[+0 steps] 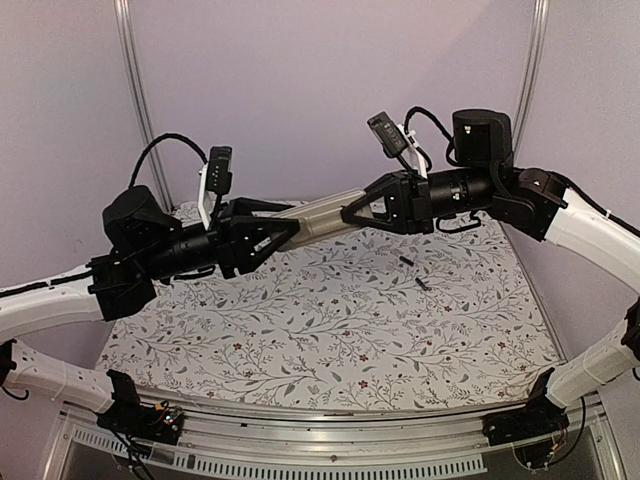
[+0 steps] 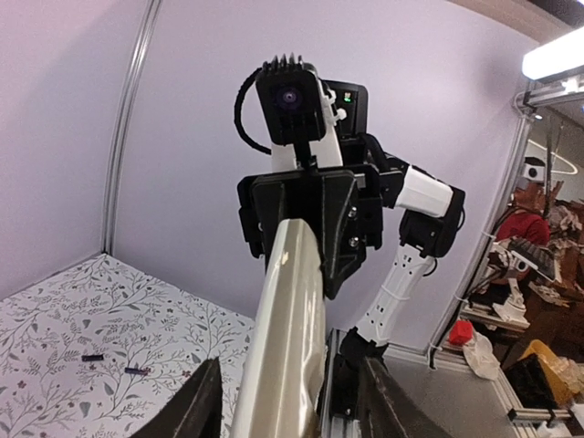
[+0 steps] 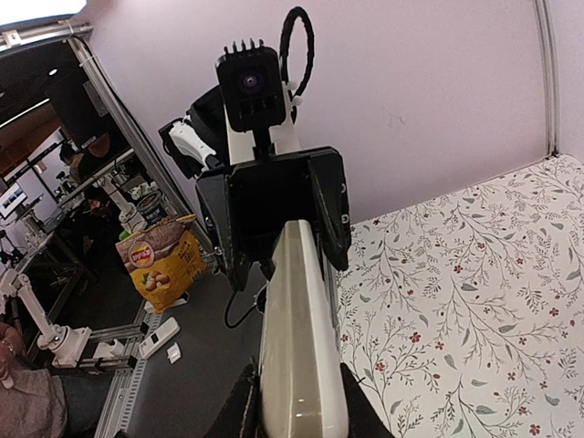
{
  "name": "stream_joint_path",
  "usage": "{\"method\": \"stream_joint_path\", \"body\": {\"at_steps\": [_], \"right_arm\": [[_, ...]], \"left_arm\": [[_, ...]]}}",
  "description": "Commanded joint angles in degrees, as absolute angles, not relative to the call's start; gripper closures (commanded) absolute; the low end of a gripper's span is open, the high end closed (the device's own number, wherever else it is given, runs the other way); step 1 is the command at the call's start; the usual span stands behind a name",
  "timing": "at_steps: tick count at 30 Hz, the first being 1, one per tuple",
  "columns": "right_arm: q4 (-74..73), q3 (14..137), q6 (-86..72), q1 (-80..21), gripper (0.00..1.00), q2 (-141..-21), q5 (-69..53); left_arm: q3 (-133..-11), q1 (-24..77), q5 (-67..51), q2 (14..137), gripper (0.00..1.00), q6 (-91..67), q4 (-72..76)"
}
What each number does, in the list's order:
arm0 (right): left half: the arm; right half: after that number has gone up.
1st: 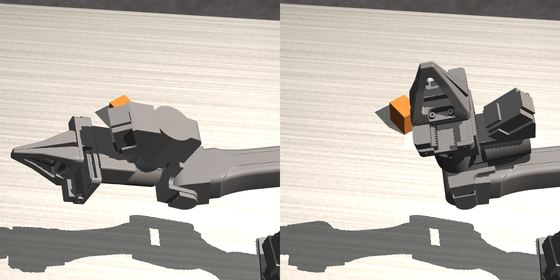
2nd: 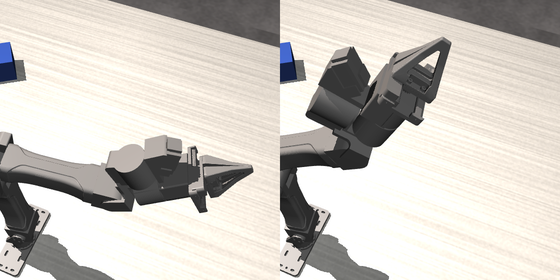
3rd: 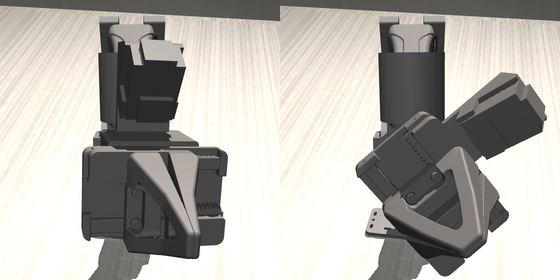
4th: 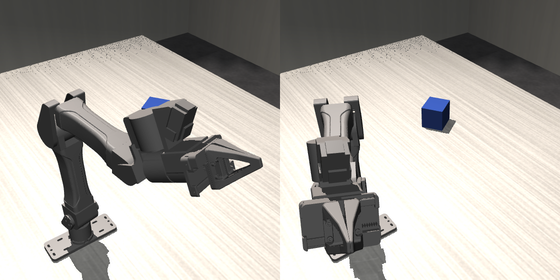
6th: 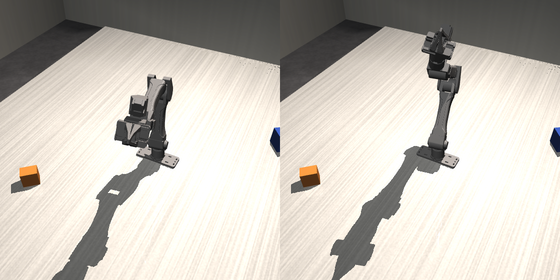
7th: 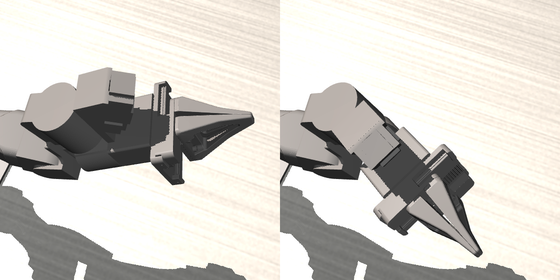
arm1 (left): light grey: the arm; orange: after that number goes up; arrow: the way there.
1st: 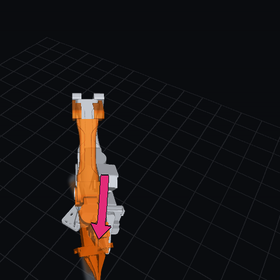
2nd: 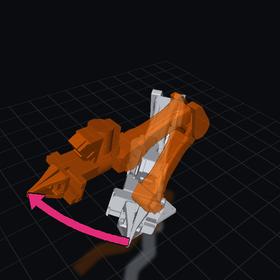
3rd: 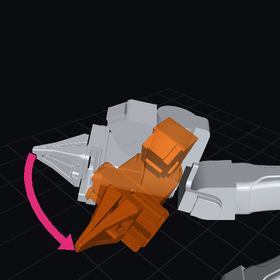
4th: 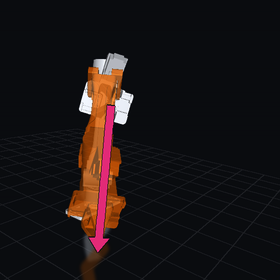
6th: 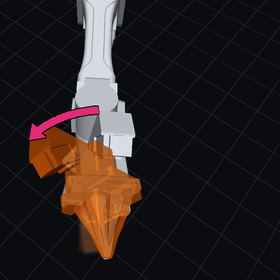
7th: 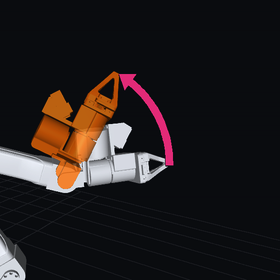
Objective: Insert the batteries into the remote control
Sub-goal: Pass from the right arm to the left
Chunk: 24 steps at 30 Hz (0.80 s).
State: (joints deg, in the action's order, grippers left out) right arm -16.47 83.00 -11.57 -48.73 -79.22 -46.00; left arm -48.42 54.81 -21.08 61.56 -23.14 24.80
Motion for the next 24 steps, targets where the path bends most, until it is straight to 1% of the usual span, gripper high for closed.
{"method": "stream_joint_path", "body": {"at_steps": [1, 8, 11, 14, 16, 19, 21, 22, 24], "right_arm": [[-14.9, 83.1, -12.4, -48.4, 1.00, -78.2, -46.1], [-14.9, 82.9, -12.4, -48.4, 1.00, -78.2, -45.5], [-14.9, 82.7, -12.4, -48.4, 1.00, -78.4, -45.5], [-14.9, 82.5, -12.3, -48.4, 1.00, -78.6, -45.4], [-14.8, 82.2, -12.4, -48.4, 1.00, -78.7, -45.3], [-14.9, 81.3, -12.4, -48.1, 0.99, -78.5, -44.7], [-14.9, 80.5, -12.4, -47.8, 0.93, -78.4, -44.0], [-14.9, 80.1, -12.6, -47.5, 0.85, -78.3, -43.6], [-14.9, 79.1, -12.8, -47.2, 0.67, -78.2, -43.1]], "left_arm": [[-49.7, 55.1, -20.4, 63.3, 0.51, -26.1, 25.5], [-49.4, 55.7, -20.8, 64.4, 0.56, -27.6, 25.1], [-49.3, 55.8, -20.3, 64.5, 0.59, -27.7, 25.6], [-49.1, 56.0, -20.7, 64.7, 0.64, -28.4, 26.5], [-48.8, 56.0, -20.8, 64.8, 0.70, -28.9, 27.0], [-48.2, 56.0, -20.4, 64.6, 0.86, -30.1, 27.2], [-47.5, 56.0, -19.8, 64.3, 0.97, -31.0, 27.4], [-47.2, 56.0, -19.4, 64.1, 1.00, -31.8, 27.4], [-45.9, 56.0, -18.2, 63.5, 1.00, -33.1, 27.3]]}}
